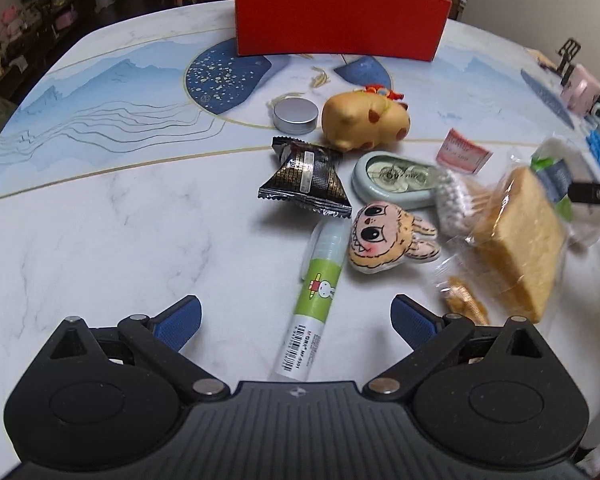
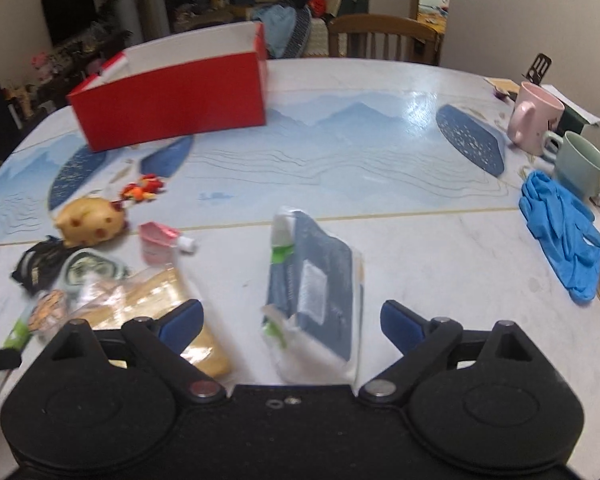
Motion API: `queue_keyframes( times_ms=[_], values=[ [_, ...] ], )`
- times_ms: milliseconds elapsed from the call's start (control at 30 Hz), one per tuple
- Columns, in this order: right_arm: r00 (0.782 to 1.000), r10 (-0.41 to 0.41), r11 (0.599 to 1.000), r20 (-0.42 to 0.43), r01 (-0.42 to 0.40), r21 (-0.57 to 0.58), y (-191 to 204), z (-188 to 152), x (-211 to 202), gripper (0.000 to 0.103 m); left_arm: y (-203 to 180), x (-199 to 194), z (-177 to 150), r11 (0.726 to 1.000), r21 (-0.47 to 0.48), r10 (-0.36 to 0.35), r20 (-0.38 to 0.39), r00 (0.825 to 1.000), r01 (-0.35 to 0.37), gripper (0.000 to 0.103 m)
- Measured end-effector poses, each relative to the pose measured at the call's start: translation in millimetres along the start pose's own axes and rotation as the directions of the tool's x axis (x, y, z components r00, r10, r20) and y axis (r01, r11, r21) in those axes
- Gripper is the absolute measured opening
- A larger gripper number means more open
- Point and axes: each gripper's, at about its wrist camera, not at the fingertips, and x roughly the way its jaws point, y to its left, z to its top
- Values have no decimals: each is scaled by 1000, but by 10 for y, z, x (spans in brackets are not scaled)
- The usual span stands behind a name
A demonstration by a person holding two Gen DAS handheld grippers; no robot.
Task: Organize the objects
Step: 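Grasp the green glue stick with the left gripper while the right grasps the wet-wipe pack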
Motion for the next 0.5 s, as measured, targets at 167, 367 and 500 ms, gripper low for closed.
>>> queue_keyframes(
  times_ms=[167, 367, 500],
  values=[
    [1000, -2, 1000, -30, 2, 8, -14, 62, 127, 86, -29, 52, 0, 999, 30, 26, -19, 999, -25, 76],
    [999, -3, 1000, -51, 3, 2, 6, 105, 203, 74, -53, 50, 5, 999, 38, 24, -21, 999, -23, 53],
    [998, 0, 1000, -60, 1, 6, 3, 127, 211, 68, -47, 40, 33, 999, 31, 18, -20, 1000, -17, 31]
  ],
)
